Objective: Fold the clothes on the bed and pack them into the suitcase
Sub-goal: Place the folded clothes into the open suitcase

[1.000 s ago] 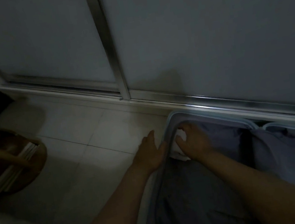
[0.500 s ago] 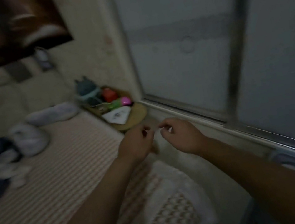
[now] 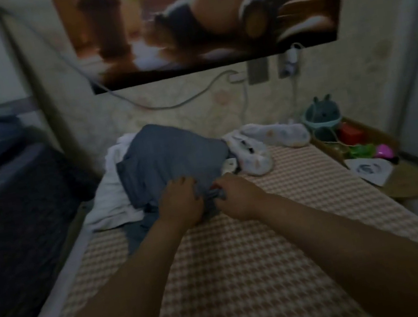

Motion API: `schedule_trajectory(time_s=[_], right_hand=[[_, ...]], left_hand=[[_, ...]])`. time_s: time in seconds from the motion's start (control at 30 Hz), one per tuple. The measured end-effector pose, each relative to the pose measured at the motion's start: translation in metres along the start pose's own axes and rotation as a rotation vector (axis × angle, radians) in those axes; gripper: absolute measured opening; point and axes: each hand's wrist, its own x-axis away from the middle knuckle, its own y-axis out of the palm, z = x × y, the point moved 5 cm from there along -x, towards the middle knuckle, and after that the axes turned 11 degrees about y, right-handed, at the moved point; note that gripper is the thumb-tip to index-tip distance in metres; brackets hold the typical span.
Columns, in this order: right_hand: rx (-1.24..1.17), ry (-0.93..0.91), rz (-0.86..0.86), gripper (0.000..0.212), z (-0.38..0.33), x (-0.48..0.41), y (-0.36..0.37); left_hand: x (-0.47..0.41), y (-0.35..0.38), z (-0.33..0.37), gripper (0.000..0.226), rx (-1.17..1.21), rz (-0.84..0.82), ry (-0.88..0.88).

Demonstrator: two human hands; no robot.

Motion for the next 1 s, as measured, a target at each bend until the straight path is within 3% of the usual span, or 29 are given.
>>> schedule_trajectory(time_s=[0.13,0.23,0.33,0.43,0.5,0.63,0.7,0.8,0.9,1.0], right_hand=[[0.382,-0.076,-0.068,0.047,-0.012,-0.052,0.058],[0.718,-0.083,0.017,0.041,-0.002,-0.075,0.090],[0.453,-0.131,0.175,0.023,-0.002,-0.078,0.090],[0.076,-0.122,0.164,0.011,-0.011,-0.062,0.069],[0.033,-0.129,0.185,0.008,-0.019,-0.042,0.051],[0.046,-0.199,0.160,0.014,-0.036,0.014,0.018],[0.111,-0.228,0.138,0.018,-0.037,0.042,0.007],[0.279,-0.139,0.212,0.016,-0.026,0.068,-0.003],[0.095,0.042,0.179,0.020,-0.021,0.100,-0.010],[-0.026,0.098,-0.014,0.022,-0.040,0.131,-0.013]], left_hand=[[0.026,0.019,-0.058,0.045,0.093,-0.219,-0.028],[0.043,0.039,-0.081,0.039,0.103,-0.304,-0.024],[0.043,0.037,-0.089,0.033,0.135,-0.128,0.007],[0.042,0.012,-0.074,0.022,0.184,0.023,0.033],[0.049,-0.004,-0.057,0.014,0.315,0.049,0.009],[0.079,-0.037,-0.026,0.006,0.370,-0.006,-0.012],[0.095,-0.056,-0.011,0.014,0.375,-0.076,-0.010],[0.123,-0.093,0.012,0.008,0.401,-0.066,0.002],[0.148,-0.120,0.031,0.023,0.413,-0.091,0.017],[0.167,-0.136,0.037,0.005,0.380,-0.198,-0.007]])
